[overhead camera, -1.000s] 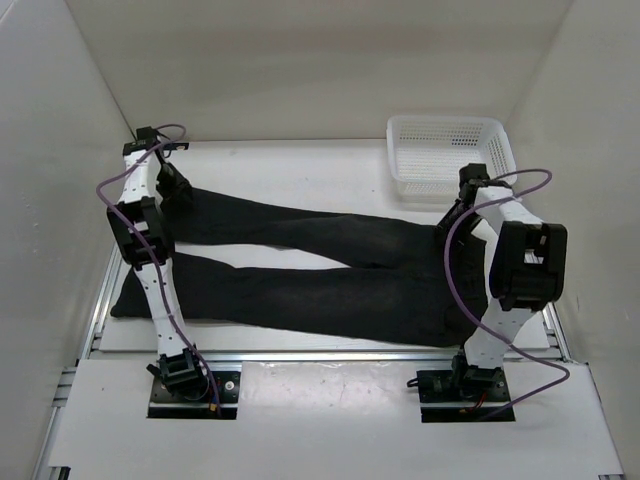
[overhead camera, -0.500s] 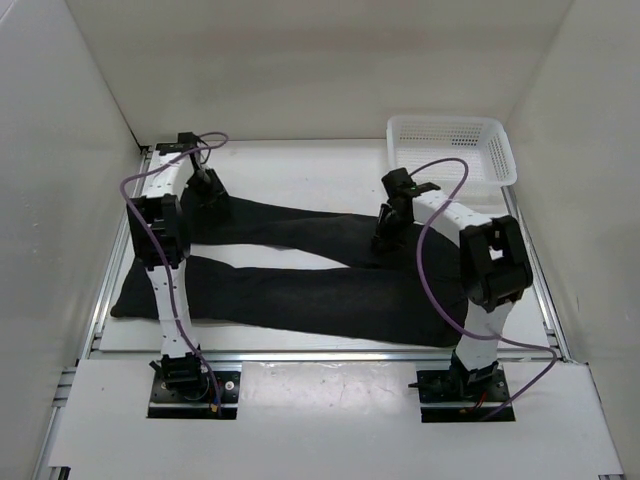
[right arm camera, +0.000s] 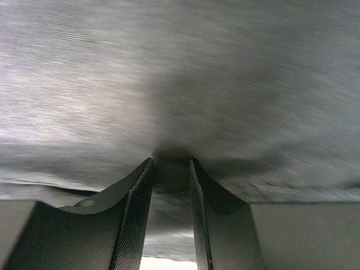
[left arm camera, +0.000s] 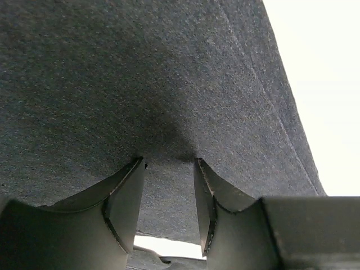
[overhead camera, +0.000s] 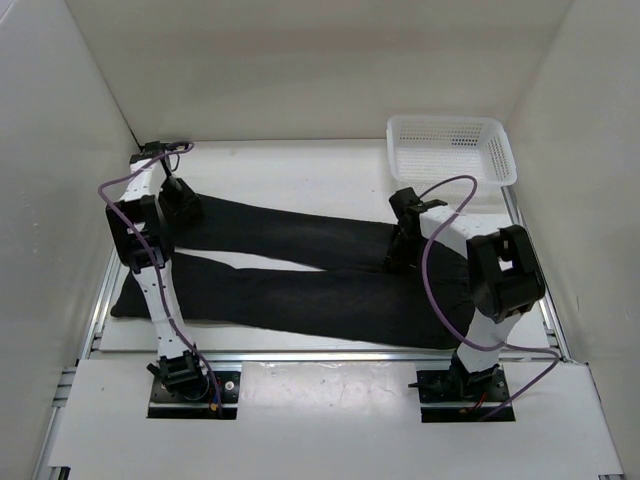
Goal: Fold and stack the trousers
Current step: Flatten the trousers out
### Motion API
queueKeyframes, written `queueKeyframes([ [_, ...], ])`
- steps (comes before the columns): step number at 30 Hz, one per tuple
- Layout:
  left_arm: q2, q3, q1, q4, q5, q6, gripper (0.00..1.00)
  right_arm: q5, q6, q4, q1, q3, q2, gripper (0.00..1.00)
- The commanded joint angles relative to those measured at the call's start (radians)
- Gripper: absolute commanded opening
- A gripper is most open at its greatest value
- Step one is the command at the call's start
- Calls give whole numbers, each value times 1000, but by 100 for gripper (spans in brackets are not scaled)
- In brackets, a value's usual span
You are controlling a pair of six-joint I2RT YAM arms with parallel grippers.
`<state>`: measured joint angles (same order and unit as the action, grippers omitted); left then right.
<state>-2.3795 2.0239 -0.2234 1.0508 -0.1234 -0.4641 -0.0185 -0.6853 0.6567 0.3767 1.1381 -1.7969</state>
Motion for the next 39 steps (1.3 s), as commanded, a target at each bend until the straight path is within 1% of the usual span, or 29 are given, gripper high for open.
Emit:
queueKeyframes([
  [1,29,-31,-2,-9,91,12,52,-124,27,106,-1,-23,73,37],
  [6,92,-11,-2,4,91,12,51,-158,49,158,-1,31,154,37],
  [8,150,-11,10,5,82,12,51,-158,49,169,-24,67,186,37],
  [9,172,-11,22,5,82,12,52,-158,49,169,-33,80,186,37],
  [11,241,-36,33,5,91,21,51,-127,49,144,-45,119,197,37],
  [12,267,-74,33,5,105,21,51,-82,59,118,-32,133,183,37],
  [13,291,-102,33,-8,117,9,49,-68,69,98,9,158,166,37],
  [14,334,-128,33,-17,117,8,49,-67,69,98,30,188,110,37],
  [15,351,-155,33,-31,129,8,49,-67,69,98,43,246,78,37],
  [16,365,-209,33,-31,130,8,49,-52,69,98,54,265,45,37],
  [17,376,-232,33,-43,139,8,49,-17,69,80,65,265,-5,37],
  [19,376,-292,0,-43,136,27,48,18,59,55,65,265,-45,37],
  [21,388,-329,-33,-43,125,50,48,34,75,55,65,243,-45,37],
  [22,388,-347,-50,-43,114,59,47,34,85,40,65,224,-29,37],
  [23,405,-370,-62,-43,105,59,47,34,86,26,65,171,17,37],
  [25,425,-370,-62,-54,93,68,47,34,96,15,65,135,56,37],
  [27,411,-341,-10,-54,93,68,47,0,105,35,54,98,102,37],
  [29,387,-294,47,-54,29,59,47,-12,105,35,30,65,143,37],
  [31,358,-266,93,-54,11,59,49,-12,105,35,-39,8,175,37],
  [32,349,-252,142,-54,11,44,49,9,105,35,-67,-14,185,37],
  [33,348,-231,165,-54,-2,44,49,28,115,35,-118,-32,195,37],
  [34,333,-231,191,-54,-18,30,49,46,115,11,-137,-49,217,37],
  [35,318,-214,253,-54,-45,21,49,73,115,1,-150,-63,226,37],
  [37,290,-168,326,-54,-57,21,49,95,115,-11,-150,-63,235,37],
  [39,267,-127,408,-54,-44,7,49,114,104,-25,-104,3,217,37],
])
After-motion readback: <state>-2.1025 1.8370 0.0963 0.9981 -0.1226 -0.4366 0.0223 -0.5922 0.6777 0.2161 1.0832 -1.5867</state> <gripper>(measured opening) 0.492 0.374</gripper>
